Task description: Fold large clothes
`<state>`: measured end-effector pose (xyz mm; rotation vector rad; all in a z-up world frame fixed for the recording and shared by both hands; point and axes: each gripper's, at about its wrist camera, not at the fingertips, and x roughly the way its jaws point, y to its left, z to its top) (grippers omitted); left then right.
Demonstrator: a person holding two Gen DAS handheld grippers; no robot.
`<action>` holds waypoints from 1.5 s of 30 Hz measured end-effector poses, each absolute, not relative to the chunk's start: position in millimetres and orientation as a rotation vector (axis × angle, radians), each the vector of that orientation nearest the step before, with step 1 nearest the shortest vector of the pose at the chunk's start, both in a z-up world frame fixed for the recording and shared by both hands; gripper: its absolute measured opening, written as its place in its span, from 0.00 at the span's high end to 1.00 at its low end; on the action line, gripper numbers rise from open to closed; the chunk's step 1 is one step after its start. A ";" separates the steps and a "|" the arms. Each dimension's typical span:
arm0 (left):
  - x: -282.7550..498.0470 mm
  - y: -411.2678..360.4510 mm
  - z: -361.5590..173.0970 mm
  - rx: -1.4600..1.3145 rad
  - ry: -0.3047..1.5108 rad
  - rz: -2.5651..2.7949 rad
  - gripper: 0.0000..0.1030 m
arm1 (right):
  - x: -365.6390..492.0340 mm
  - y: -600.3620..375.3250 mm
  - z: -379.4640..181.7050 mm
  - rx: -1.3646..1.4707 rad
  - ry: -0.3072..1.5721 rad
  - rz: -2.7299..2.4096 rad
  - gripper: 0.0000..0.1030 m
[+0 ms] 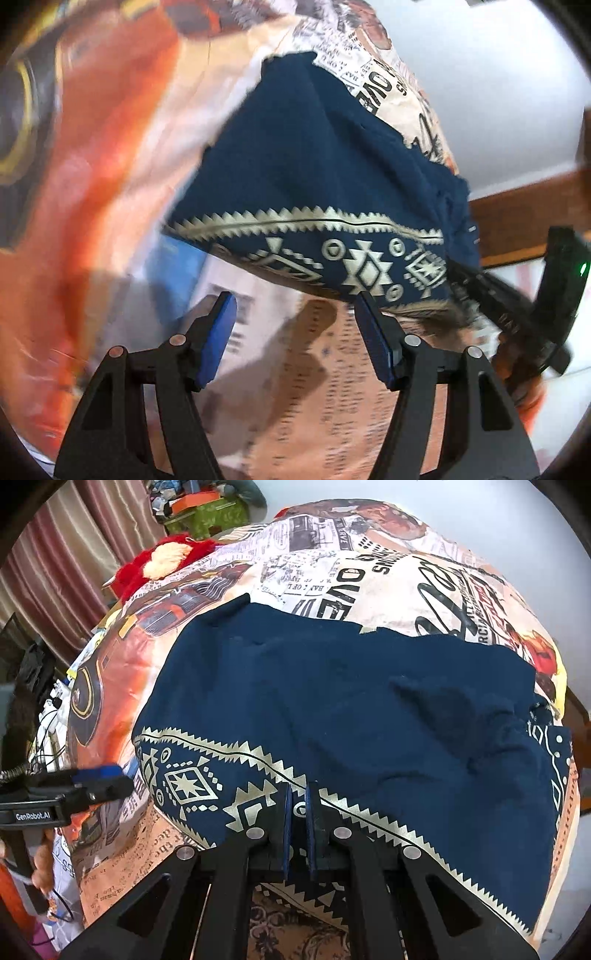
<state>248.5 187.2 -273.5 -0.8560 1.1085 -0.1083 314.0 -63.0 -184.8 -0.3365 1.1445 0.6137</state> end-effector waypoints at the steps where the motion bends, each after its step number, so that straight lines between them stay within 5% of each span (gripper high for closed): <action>1: 252.8 187.0 -277.7 -0.908 1.110 -0.130 0.37 | 314.3 -62.1 -184.3 -0.337 1.146 0.612 0.97; 7: 278.2 187.8 -285.8 -1.001 1.063 -0.125 0.27 | 305.5 -63.9 -164.9 -0.343 1.071 0.637 0.97; 20: 341.5 219.0 -315.8 -1.226 0.947 -0.058 0.27 | 318.0 -55.8 -140.7 -0.321 0.976 0.670 0.97; 21: 345.7 220.3 -316.4 -1.223 0.942 -0.048 0.29 | 320.4 -54.7 -143.1 -0.314 0.986 0.668 0.97; 25: 360.7 226.4 -317.3 -1.160 0.942 0.058 0.65 | 333.4 -51.8 -154.3 -0.279 1.039 0.671 0.97; 28: 359.4 227.1 -309.0 -1.096 0.907 0.091 0.76 | 338.7 -49.7 -159.9 -0.266 1.071 0.678 0.97; 38: 332.5 215.2 -205.2 -0.767 0.730 0.159 0.83 | 344.4 -48.1 -145.5 -0.033 1.121 0.764 0.97; 45: 332.5 206.3 -196.3 -0.737 0.775 0.181 0.86 | 338.1 -11.5 -207.6 -0.052 1.269 0.809 0.97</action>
